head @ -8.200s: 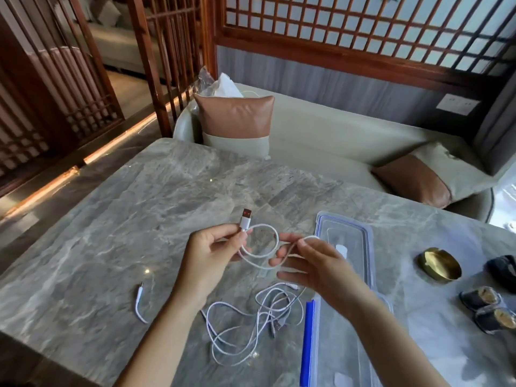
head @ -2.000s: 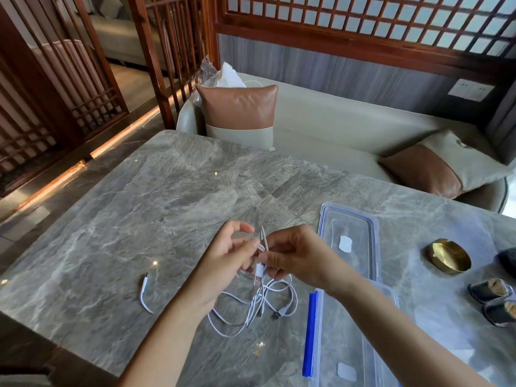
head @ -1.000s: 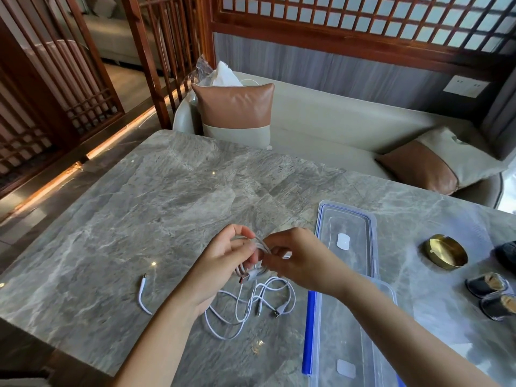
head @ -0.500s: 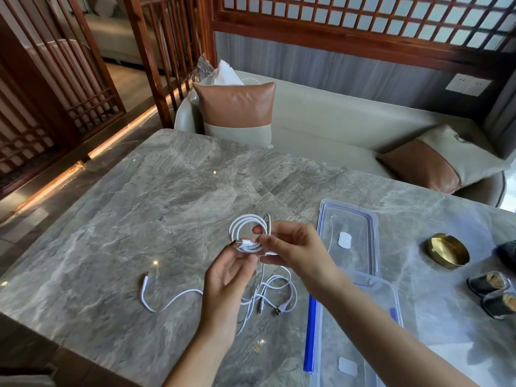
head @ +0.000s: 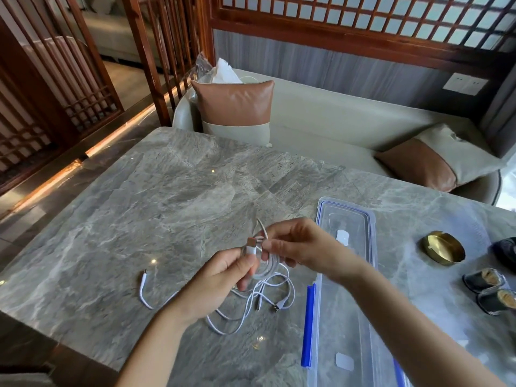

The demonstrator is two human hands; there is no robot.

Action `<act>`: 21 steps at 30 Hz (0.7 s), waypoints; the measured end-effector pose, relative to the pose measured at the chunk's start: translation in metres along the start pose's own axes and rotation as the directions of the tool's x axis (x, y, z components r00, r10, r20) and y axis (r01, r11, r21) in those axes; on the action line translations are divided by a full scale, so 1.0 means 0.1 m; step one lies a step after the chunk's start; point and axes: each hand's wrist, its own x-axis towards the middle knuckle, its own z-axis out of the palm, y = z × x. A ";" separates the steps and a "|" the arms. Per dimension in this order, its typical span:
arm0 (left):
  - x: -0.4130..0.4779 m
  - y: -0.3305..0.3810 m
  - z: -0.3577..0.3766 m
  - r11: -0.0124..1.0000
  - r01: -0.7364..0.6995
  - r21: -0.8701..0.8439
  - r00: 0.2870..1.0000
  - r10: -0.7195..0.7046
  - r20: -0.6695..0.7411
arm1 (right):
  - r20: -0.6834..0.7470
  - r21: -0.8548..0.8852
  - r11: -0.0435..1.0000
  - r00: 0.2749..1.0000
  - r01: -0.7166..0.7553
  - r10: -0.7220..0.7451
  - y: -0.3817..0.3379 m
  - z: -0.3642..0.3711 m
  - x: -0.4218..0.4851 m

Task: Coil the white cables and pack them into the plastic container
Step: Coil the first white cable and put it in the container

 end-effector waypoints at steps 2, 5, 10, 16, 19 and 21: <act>0.00 0.06 -0.07 0.999 0.020 0.031 0.997 -0.023 0.077 | 0.114 -0.135 0.991 0.993 -0.013 0.029 -0.07 -0.08 0.00; 0.03 0.10 -0.05 0.999 0.008 -0.051 1.000 -0.007 0.018 | 0.130 -0.145 0.989 0.991 -0.016 0.035 -0.10 -0.10 0.01; 0.06 0.09 0.09 0.975 -0.104 -0.195 0.969 0.055 -0.239 | -0.098 0.106 0.994 0.995 0.042 -0.031 0.00 -0.03 0.03; 0.02 0.00 0.30 0.931 -0.173 -0.321 0.859 -0.016 -0.512 | -0.192 0.335 0.938 0.981 0.090 -0.026 0.06 0.12 0.02; 0.02 0.00 0.33 0.901 -0.192 -0.390 0.853 -0.043 -0.520 | -0.211 0.315 0.942 0.976 0.114 -0.048 0.06 0.18 0.02; 0.03 0.02 0.34 0.875 -0.213 -0.435 0.853 -0.051 -0.520 | -0.208 0.281 0.951 0.976 0.128 -0.069 0.05 0.22 0.03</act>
